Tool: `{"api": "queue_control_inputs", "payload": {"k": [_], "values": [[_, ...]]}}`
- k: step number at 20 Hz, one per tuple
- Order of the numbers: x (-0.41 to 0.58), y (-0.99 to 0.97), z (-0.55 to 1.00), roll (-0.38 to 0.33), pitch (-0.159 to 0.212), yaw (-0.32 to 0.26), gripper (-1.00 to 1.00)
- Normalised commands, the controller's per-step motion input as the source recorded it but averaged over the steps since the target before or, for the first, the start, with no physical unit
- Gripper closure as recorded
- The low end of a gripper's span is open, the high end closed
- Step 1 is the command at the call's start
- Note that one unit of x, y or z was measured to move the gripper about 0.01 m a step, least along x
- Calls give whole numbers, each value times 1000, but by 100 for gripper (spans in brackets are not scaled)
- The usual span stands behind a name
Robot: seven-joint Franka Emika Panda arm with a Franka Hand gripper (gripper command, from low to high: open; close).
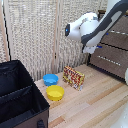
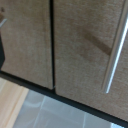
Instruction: With caution, bring your gripper towards the upper drawer's hold. Grasp the drawer hold tightly with your gripper tool. Pull the drawer in your direction to reveal the contents of the top drawer.
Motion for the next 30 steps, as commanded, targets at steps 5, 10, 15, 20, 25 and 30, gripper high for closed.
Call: {"api": "queue_control_inputs", "payload": {"k": [5,10,15,20,25,30], "values": [[-5,-514,373,-11,50,9,-100],[-119,-654,-10,-1,3,67,-100],[-121,-591,-27,-6,0,84,-100],[-89,-296,27,-20,0,70,-100],[-22,-141,51,-2,0,19,100],[0,-13,0,0,0,0,100]]}}
